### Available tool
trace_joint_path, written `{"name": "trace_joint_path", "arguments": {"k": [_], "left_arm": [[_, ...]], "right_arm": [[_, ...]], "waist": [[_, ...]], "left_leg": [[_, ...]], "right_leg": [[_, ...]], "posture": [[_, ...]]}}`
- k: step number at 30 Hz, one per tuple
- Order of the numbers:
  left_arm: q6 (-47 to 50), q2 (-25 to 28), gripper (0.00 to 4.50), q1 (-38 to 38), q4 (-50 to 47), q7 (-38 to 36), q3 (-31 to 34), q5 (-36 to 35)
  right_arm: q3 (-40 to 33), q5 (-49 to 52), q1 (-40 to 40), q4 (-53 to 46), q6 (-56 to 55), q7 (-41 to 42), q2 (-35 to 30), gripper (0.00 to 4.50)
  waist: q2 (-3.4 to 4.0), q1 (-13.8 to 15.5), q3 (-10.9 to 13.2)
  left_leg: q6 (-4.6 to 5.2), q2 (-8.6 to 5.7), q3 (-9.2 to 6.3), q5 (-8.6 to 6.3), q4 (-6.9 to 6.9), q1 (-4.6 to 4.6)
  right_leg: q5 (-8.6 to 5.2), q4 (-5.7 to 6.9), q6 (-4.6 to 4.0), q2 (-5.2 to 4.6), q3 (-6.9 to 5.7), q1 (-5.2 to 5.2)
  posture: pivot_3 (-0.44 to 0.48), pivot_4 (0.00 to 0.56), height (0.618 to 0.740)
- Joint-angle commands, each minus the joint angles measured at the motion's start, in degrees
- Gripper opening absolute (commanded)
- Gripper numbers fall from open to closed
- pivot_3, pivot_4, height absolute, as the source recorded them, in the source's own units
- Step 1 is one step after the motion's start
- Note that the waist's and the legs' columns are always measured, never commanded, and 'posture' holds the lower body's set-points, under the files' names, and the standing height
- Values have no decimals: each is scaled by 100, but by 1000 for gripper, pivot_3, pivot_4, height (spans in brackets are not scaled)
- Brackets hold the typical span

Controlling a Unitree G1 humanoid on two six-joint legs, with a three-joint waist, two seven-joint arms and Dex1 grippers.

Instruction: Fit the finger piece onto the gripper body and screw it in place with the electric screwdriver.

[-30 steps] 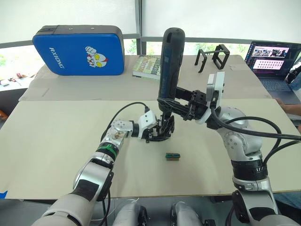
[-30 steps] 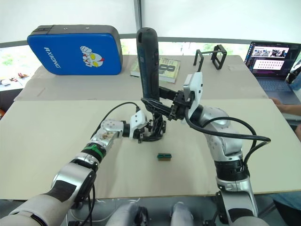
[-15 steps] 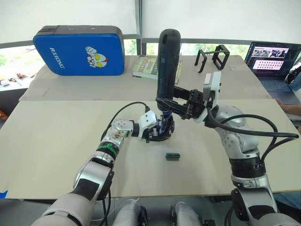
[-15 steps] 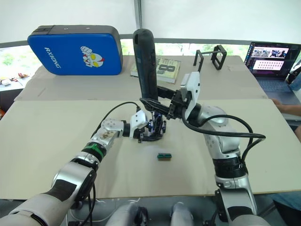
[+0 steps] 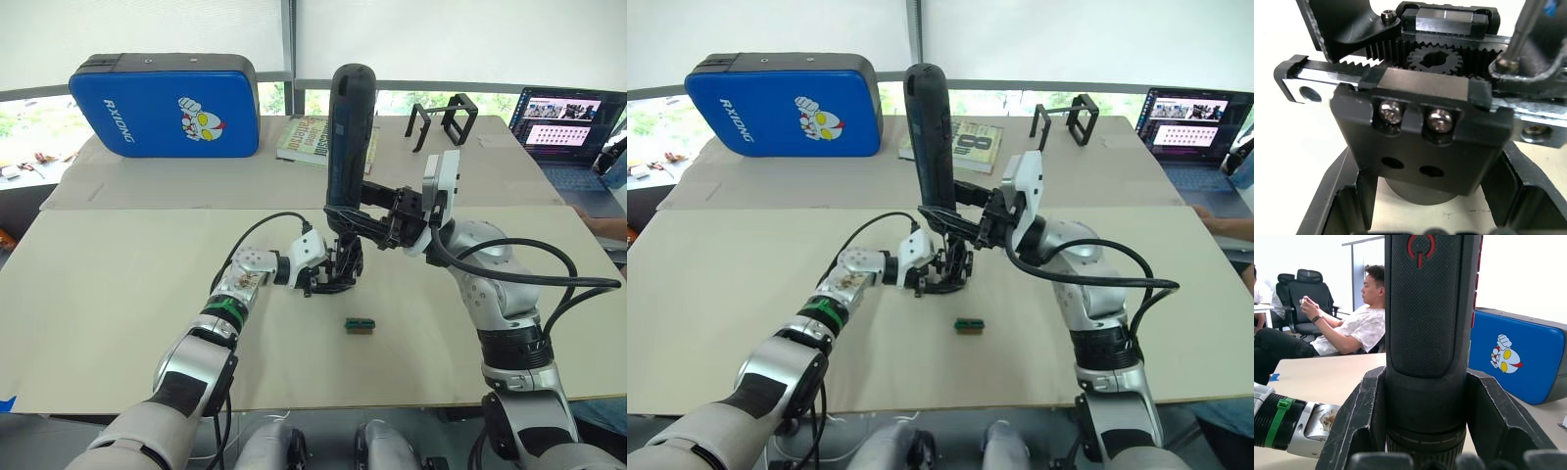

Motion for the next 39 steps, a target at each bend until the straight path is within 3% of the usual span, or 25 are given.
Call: {"name": "trace_joint_path", "arguments": {"k": [1,7,13,21,23,26,31,36,39], "left_arm": [[-52,66,2335,-143,-82,127,164,-45],[-52,62,2335,-58,-65,122,141,-17],[-47,26,2335,-30,1,102,111,45],[208,17,2335,-143,153,180,50,171],[240,76,3366,-188,149,103,73,147],[232,241,4500,-184,45,-82,109,113],[375,911,4500,236,-1050,-1022,99,-147],[1523,1608,4500,1306,-3567,-2029,-62,-871],[2194,1736,4500,1972,-4943,-2009,-224,-1179]], "right_arm": [[151,-325,191,287,123,-20,-183,1863],[-258,122,-466,-222,516,-289,-334,1863],[-704,890,-1057,-885,1138,-662,-422,1863],[-1093,2424,-1004,-1740,1950,-865,-405,1863],[-1185,2956,-896,-1893,2289,-832,-546,1863],[-1220,3301,-697,-2083,2521,-715,-822,1863],[-1238,3161,165,-2432,2440,-475,-1310,1863],[-1233,2474,1126,-2741,1871,-463,-1321,1863],[-1180,2071,1582,-2866,1505,-529,-1202,1863]], "waist": [[0,0,0],[0,1,1],[-1,11,1],[-1,22,1],[-1,21,1],[-3,16,2],[-4,1,3],[-3,4,4],[-2,55,5]], "left_leg": [[0,0,0,0,0,0],[0,0,0,0,0,-6],[1,-5,4,2,9,-79],[3,-4,6,5,10,-88],[7,-4,7,7,11,-87],[11,-4,8,9,10,-90],[11,-4,10,9,3,-92],[11,-2,13,9,1,-95],[11,-4,11,9,9,-93]], "right_leg": [[0,0,0,0,0,0],[0,1,-1,-4,-1,-7],[5,17,-7,-10,-4,-84],[9,23,-4,7,-11,-78],[11,22,-1,6,-10,-77],[15,21,-1,5,-9,-81],[15,17,-2,7,-8,-86],[15,14,-2,7,-5,-89],[14,13,1,6,-3,-81]], "posture": [[0,150,740],[0,150,740],[0,150,740],[0,150,740],[0,150,740],[0,150,740],[0,150,740],[0,150,740],[0,150,740]]}}
